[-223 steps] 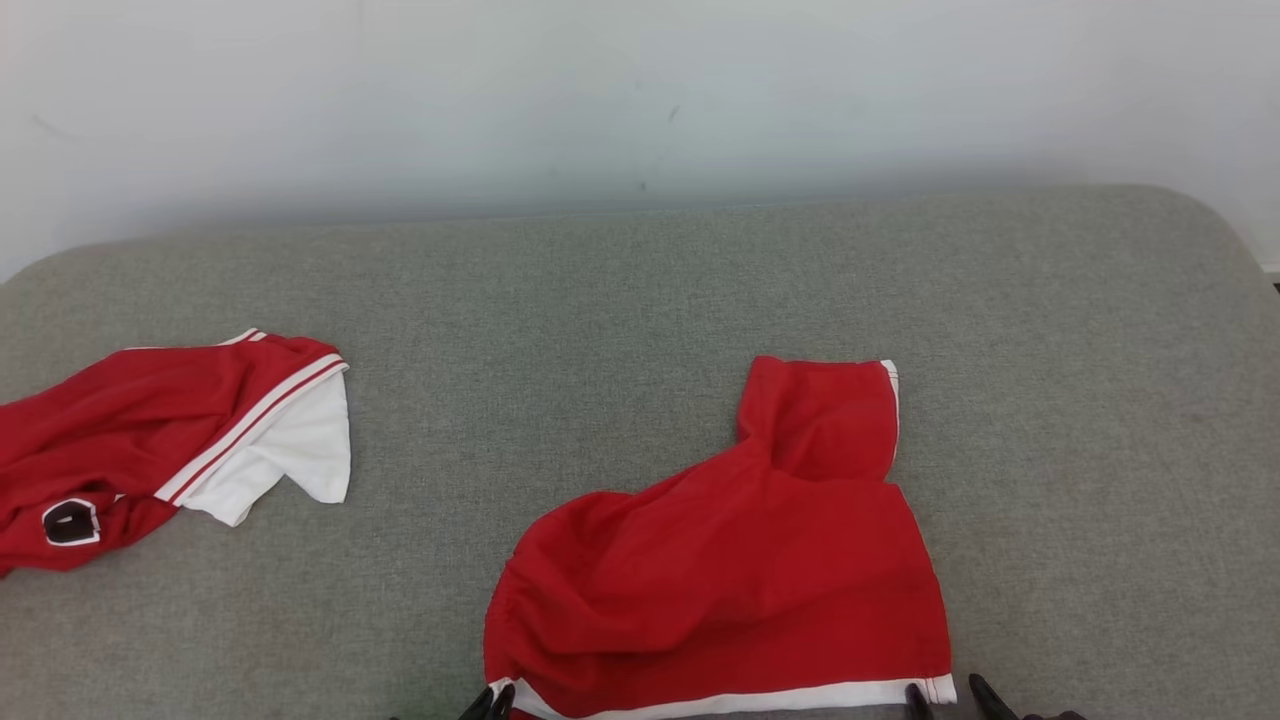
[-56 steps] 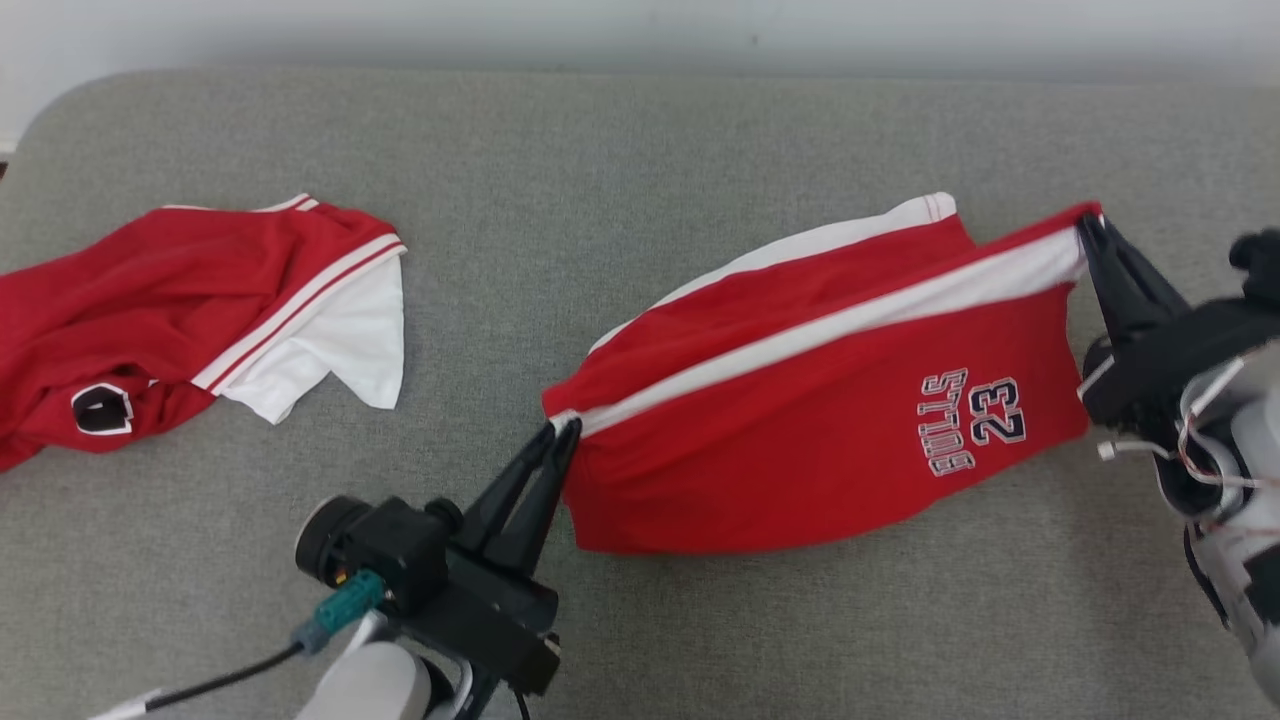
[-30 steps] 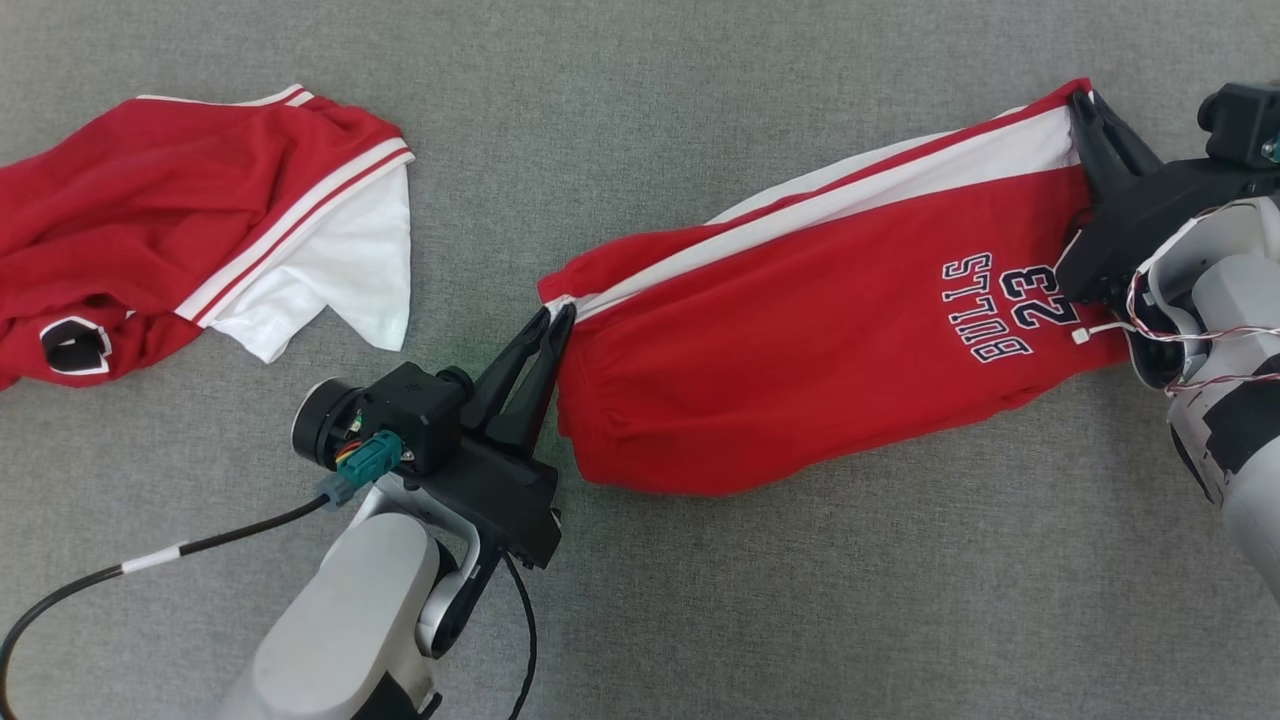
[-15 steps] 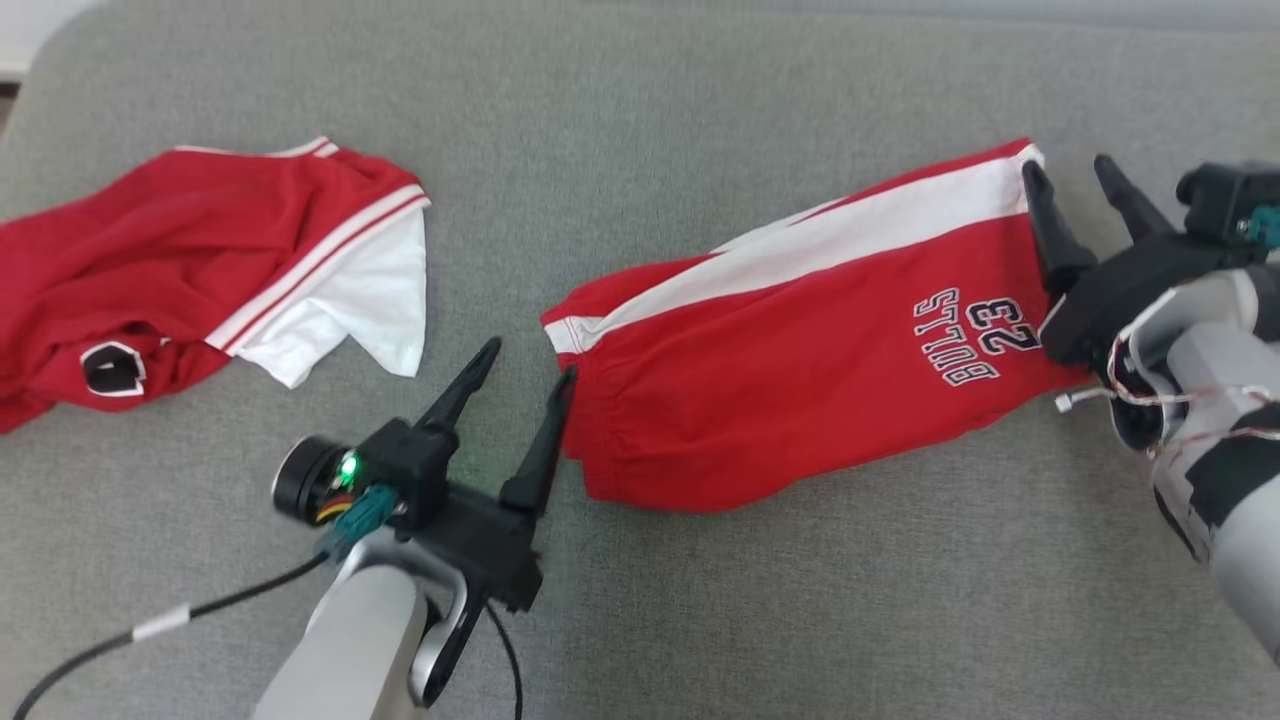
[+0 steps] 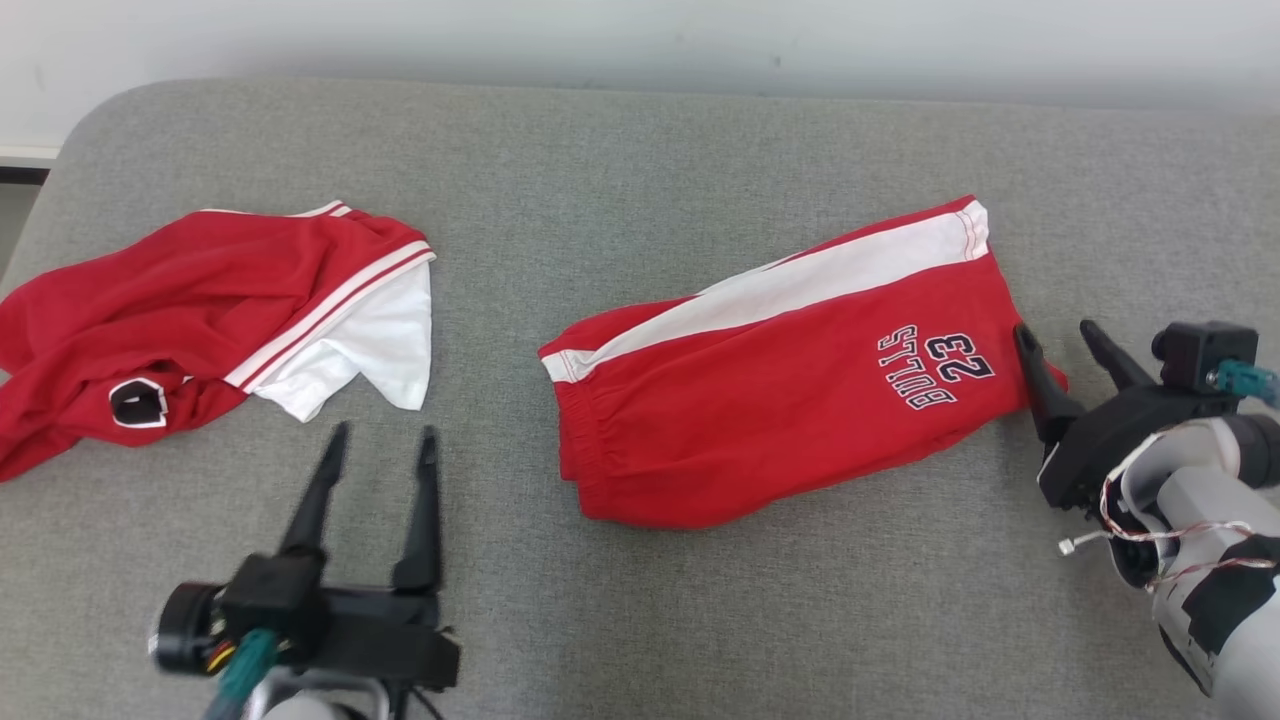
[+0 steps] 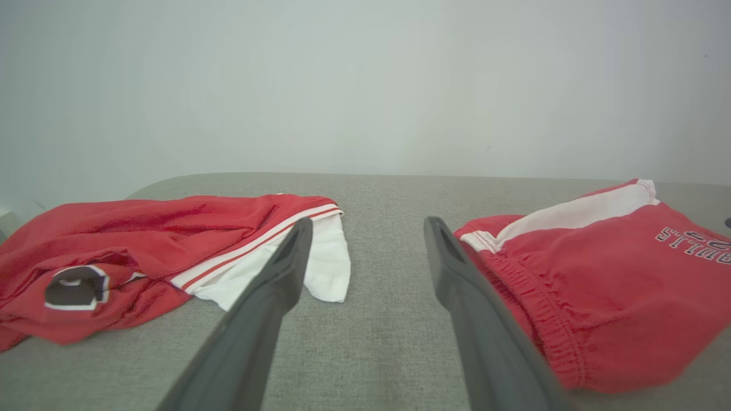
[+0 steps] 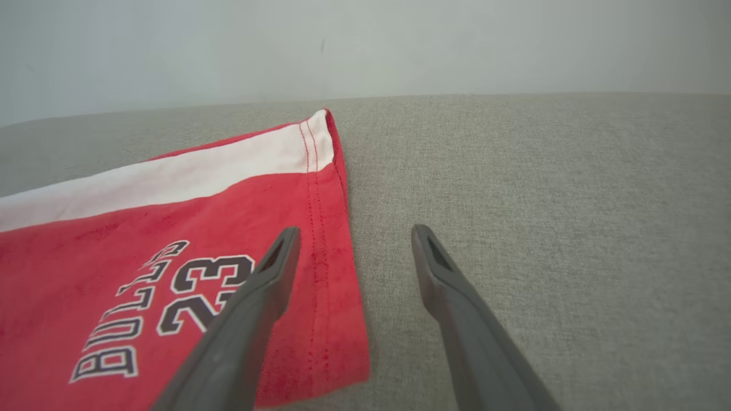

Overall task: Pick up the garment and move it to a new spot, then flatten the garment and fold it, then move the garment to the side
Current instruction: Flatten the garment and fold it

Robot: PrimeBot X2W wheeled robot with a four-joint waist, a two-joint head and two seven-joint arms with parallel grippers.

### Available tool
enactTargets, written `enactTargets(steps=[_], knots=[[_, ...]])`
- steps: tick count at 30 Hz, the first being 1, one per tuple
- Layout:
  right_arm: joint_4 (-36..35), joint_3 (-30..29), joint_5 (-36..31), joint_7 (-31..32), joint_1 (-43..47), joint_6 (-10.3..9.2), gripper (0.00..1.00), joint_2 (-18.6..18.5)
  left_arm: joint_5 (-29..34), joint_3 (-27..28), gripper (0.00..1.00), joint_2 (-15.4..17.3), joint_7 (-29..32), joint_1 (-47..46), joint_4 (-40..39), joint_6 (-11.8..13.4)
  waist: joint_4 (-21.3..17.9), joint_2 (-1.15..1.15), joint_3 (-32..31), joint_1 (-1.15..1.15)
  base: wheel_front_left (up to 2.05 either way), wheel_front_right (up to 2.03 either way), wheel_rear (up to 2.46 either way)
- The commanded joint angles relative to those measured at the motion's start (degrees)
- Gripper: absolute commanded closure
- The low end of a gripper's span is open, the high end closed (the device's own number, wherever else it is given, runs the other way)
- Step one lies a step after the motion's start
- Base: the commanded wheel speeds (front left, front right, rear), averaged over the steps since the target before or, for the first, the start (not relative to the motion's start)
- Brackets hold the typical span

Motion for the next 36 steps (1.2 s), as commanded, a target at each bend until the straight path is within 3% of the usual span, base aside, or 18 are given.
enactTargets(steps=[1, 6, 11, 12, 13, 14, 15, 16, 25, 36], knots=[[0.3, -0.2, -0.4, -0.3, 1.0, 0.05, 0.00, 0.4, 0.7, 1.8, 0.00, -0.5, -0.2, 1.8, -1.5, 0.6, 0.3, 0.00, -0.1, 0.02, 0.00, 0.00, 0.00], [1.3, -1.0, -0.7, -0.3, 2.9, 0.05, 0.00, 1.2, 2.2, 5.5, 0.00, -1.8, -0.2, 6.0, -5.1, 2.3, 1.0, 0.00, 0.0, 0.02, 0.00, 0.00, 0.00], [3.3, -1.0, -0.5, -0.1, 4.2, 0.05, 0.00, 2.6, 5.5, 3.6, 0.00, -1.9, -0.2, 7.8, -5.8, 1.9, 1.8, 0.00, -0.3, 0.02, 0.00, 0.00, 0.00], [3.7, -0.8, -0.2, -0.1, 4.5, 0.05, 0.07, 3.0, 6.2, 2.9, 0.00, -1.9, -0.2, 8.0, -5.5, 1.8, 1.9, 0.00, -0.4, 0.02, 0.00, 0.00, 0.00], [4.0, -0.7, 0.0, -0.1, 4.5, 0.06, 0.63, 3.2, 6.1, 2.7, 0.00, -1.9, -0.2, 8.0, -5.2, 1.8, 2.0, 0.00, -0.4, 0.02, 0.00, 0.00, 0.00], [4.0, -0.7, 0.0, -0.1, 4.5, 0.06, 0.63, 3.2, 6.1, 2.7, 0.00, -1.9, -0.2, 8.0, -5.2, 1.8, 2.0, 0.00, -0.4, 0.02, 0.00, 0.00, 0.00], [4.2, -0.6, 0.0, -0.1, 4.6, 0.06, 0.78, 3.5, 5.8, 2.4, 0.00, -1.8, -0.2, 8.0, -5.0, 2.1, 2.0, 0.00, -0.5, 0.02, 0.00, 0.00, 0.00], [4.4, -0.4, 0.1, -0.1, 4.7, 0.06, 1.00, 3.8, 5.5, 2.0, 0.00, -1.9, -0.2, 8.0, -4.8, 2.4, 2.0, 0.00, -0.6, 0.02, 0.00, 0.00, 0.00], [1.8, -2.7, 0.9, -0.2, 6.3, 0.05, 1.00, 4.3, 4.2, 0.4, 0.00, -1.9, -0.2, 10.0, -1.6, 2.0, 1.0, 0.00, -4.0, 0.02, 0.00, 0.00, 0.00], [-6.8, -6.2, 2.5, -0.2, 17.1, 0.05, 1.00, 1.6, 4.5, 0.7, 0.00, -1.9, -0.2, 14.2, 0.2, 0.8, -2.4, 0.00, -9.8, 0.02, 0.00, 0.00, 0.00]])
